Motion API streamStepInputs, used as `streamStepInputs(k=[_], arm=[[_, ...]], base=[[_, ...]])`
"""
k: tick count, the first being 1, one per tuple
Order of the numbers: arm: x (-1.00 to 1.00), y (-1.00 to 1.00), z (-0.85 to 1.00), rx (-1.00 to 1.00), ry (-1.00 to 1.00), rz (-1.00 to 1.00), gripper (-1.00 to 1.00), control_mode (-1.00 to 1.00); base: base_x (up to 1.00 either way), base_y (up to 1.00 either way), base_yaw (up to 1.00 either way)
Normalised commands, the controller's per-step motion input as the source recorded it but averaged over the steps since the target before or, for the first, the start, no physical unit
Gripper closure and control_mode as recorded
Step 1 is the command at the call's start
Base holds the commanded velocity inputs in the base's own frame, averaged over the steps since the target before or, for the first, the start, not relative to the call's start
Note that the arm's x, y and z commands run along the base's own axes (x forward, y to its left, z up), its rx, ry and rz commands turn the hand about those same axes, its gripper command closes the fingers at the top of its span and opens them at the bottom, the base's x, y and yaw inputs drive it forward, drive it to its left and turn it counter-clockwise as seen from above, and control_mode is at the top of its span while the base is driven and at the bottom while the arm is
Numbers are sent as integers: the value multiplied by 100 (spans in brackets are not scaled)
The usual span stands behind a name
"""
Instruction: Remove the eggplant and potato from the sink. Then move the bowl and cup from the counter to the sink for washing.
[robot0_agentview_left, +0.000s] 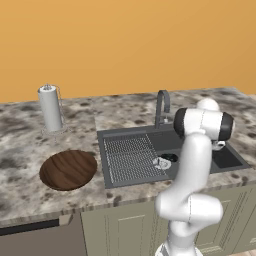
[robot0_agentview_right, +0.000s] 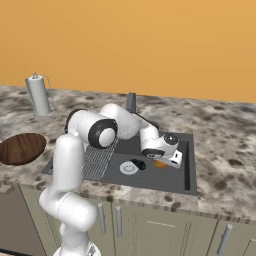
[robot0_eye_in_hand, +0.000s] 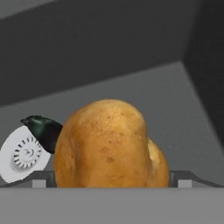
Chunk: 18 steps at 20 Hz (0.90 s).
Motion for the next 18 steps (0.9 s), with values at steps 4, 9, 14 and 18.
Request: streamStepInputs(k=[4, 9, 14, 18], arm=[[-28, -7, 55, -6, 0, 0, 100, -100], [-20, -3, 56, -14, 0, 0, 100, -100], [-18, -5, 59, -18, -2, 0, 100, -100], [-19, -9, 58, -13, 0, 0, 100, -100]], base=[[0, 0, 0], [0, 0, 0], [0, 0, 0], [0, 0, 0]])
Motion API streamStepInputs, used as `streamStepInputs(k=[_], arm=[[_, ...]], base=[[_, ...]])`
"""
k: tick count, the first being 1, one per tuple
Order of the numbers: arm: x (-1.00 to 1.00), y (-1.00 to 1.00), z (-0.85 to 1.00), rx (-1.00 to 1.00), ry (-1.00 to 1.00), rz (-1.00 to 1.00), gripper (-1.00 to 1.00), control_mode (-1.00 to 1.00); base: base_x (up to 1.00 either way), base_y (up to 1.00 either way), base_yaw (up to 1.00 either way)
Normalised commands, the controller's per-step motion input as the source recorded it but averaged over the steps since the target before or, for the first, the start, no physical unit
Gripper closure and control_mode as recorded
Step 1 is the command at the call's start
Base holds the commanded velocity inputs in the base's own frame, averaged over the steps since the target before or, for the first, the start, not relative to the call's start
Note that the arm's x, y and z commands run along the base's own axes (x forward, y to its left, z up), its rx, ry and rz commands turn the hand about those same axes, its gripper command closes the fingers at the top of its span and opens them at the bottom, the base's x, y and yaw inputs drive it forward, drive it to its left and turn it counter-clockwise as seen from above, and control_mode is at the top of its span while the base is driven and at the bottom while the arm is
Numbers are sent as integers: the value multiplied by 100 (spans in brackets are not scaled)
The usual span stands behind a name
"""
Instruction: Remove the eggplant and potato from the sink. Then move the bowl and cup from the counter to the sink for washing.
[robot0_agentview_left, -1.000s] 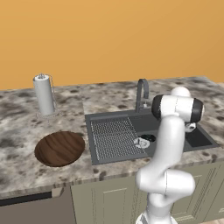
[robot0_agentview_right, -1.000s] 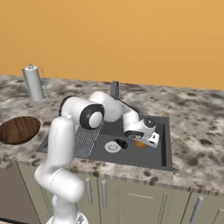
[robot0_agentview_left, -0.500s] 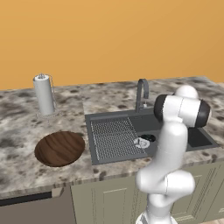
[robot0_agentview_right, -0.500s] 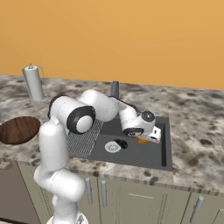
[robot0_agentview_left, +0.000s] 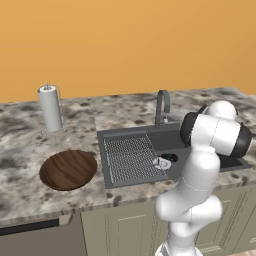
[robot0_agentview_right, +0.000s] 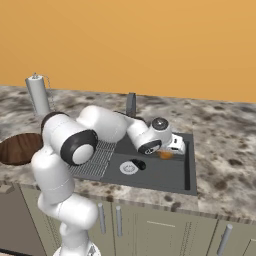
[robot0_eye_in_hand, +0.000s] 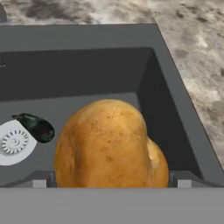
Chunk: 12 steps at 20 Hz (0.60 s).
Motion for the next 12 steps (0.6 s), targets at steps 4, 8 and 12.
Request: streamStepInputs(k=[4, 8, 12], arm=[[-18, -14, 61, -2, 8, 0, 100, -100], [-15, -19, 58, 0, 13, 0, 100, -100], [-13, -30, 47, 0, 5, 0, 100, -100]], base=[[0, 0, 0], [0, 0, 0], [0, 0, 0]])
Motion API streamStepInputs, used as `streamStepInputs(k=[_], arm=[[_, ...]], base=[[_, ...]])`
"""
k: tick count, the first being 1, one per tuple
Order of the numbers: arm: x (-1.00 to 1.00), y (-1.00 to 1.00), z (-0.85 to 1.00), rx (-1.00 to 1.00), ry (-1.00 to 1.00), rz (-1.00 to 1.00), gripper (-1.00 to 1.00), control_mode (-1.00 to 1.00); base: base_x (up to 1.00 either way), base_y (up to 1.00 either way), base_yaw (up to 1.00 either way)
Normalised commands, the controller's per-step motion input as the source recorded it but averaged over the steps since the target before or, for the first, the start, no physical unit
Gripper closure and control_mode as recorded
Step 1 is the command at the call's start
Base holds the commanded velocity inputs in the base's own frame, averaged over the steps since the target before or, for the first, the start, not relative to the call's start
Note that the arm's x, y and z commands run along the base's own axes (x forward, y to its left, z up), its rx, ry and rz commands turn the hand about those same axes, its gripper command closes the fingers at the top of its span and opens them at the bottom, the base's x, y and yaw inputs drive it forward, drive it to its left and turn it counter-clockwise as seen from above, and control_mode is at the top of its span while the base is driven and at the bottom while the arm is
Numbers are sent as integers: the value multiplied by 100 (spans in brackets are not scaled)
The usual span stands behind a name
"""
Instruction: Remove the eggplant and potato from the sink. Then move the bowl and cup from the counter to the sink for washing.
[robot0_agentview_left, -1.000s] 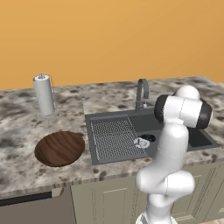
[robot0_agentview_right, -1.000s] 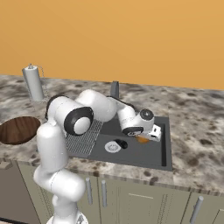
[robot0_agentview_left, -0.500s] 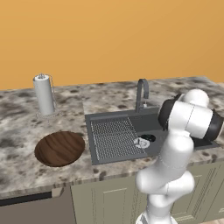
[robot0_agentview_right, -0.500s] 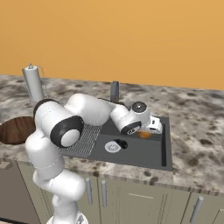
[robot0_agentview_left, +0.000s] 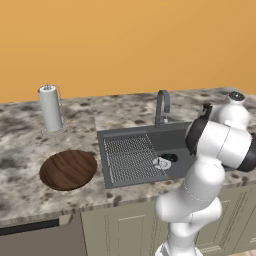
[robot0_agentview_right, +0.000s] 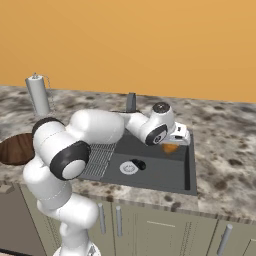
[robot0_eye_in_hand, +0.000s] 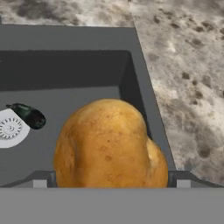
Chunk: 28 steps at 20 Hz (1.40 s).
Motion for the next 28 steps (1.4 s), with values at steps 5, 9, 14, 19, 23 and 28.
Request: streamStepInputs(k=[5, 9, 14, 19, 23, 28], arm=[[-10, -31, 39, 0, 2, 0, 100, -100], [-11, -38, 29, 1, 0, -2, 100, -100], [-8, -41, 15, 3, 5, -4, 100, -100], [-5, -46, 3, 2, 1, -5, 100, -100], [-1, -44, -1, 4, 0, -5, 100, -100], [0, -42, -4, 2, 0, -4, 100, -100]], base=[[0, 0, 0], [0, 0, 0], [0, 0, 0], [0, 0, 0], [0, 0, 0], [0, 0, 0]])
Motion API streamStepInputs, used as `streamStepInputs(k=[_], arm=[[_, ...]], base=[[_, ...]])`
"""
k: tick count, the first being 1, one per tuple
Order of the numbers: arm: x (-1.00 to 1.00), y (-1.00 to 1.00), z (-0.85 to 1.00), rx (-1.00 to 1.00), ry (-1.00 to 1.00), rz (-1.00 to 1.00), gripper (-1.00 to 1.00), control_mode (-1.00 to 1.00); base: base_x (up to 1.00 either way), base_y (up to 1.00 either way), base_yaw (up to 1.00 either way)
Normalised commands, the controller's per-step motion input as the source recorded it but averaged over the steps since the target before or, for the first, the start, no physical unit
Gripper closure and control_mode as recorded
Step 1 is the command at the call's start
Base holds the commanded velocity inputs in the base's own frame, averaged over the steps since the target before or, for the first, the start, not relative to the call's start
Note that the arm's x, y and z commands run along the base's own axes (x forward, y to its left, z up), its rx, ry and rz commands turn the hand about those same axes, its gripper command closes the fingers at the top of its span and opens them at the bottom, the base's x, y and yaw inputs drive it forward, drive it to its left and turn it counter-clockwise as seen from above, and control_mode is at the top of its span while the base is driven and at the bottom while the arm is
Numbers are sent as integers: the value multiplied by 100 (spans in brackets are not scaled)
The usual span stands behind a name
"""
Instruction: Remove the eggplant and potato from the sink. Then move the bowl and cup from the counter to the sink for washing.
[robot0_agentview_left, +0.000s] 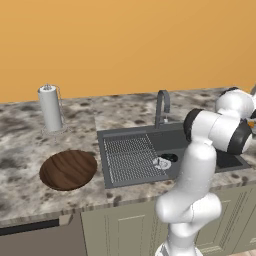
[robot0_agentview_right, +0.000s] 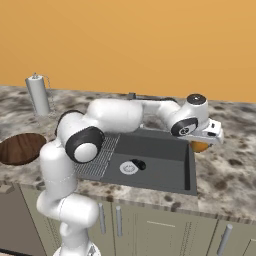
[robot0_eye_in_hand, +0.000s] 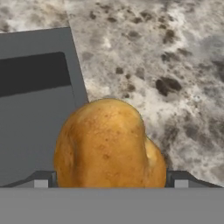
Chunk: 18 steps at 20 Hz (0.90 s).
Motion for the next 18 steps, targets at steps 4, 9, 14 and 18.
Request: streamStepInputs(k=[4, 9, 14, 18], arm=[[0, -41, -8, 1, 0, -4, 100, -100], [0, -33, -14, 0, 0, -5, 100, -100], [0, -27, -21, 0, 0, -4, 100, -100], [-2, -12, -30, 0, 0, 0, 100, -100]], base=[[0, 0, 0], [0, 0, 0], [0, 0, 0], [0, 0, 0]])
